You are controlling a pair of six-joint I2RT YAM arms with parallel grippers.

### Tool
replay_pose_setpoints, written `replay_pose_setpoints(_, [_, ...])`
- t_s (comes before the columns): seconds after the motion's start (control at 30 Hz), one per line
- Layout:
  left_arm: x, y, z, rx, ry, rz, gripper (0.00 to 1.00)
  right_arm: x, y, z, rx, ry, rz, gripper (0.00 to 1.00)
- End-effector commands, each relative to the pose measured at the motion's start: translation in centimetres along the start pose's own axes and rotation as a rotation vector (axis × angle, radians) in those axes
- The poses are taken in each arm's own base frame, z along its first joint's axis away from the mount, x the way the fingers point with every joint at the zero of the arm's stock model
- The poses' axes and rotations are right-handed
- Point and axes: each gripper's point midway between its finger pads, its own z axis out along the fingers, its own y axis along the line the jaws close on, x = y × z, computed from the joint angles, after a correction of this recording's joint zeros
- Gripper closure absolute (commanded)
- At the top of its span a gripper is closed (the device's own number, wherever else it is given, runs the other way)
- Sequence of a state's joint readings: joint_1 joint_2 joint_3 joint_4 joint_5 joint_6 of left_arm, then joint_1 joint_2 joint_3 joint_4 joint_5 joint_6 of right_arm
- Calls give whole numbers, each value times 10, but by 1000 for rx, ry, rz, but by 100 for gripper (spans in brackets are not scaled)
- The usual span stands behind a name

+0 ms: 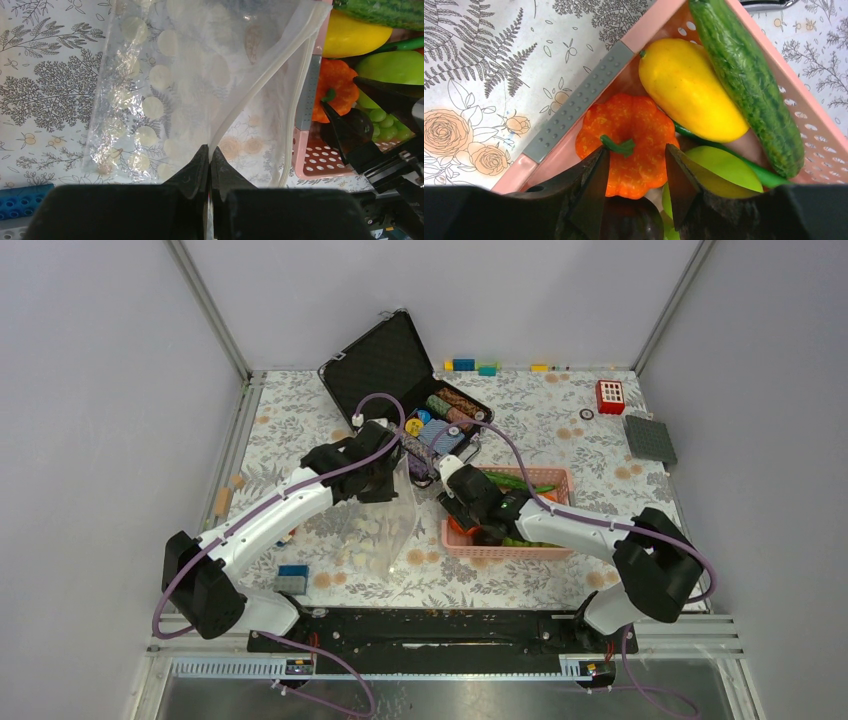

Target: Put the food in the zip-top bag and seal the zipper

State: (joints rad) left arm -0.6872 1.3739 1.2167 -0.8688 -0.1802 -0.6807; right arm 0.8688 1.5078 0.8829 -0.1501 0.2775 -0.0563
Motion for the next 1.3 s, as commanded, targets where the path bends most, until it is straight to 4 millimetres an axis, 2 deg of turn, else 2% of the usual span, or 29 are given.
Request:
replay_pose_setpoints(0.0, [-4,-8,-8,50,-30,8,100,-11,6,5,-14,-56,-74,48])
replay_pose_setpoints(0.17, [-5,-9,-9,54,-33,10,100,-10,10,11,-29,-64,-87,58])
replay_pose_setpoints(0.33, [-4,-9,-9,55,-31,11,100,-5,8,13,-12,-40,-75,79])
replay_pose_setpoints(0.47, [-4,-10,-13,64,-28,2,100,-5,0,-1,26,-48,-4,93])
replay_pose_setpoints(0.67, [-1,-8,-18,53,-14,-11,100,-19,-16,-47,57,-203,183,100])
replay_pose_setpoints(0.73, [0,-8,-20,50,-8,-11,100,-31,-17,-69,21,-290,230,100])
replay_pose_setpoints(0.97, [-2,-11,-24,58,-14,-7,100,-69,-7,-121,-138,-537,309,100])
replay_pose_setpoints(1.07, [-4,-14,-26,67,-20,-10,100,-89,12,-145,-287,-621,323,100])
replay_pose_setpoints(1.13, [-4,-15,-26,69,-22,-12,100,-109,35,-167,-454,-702,318,100])
replay_pose_setpoints(1.27, [-3,-17,-28,80,-17,-13,100,-134,79,-204,-783,-781,309,100])
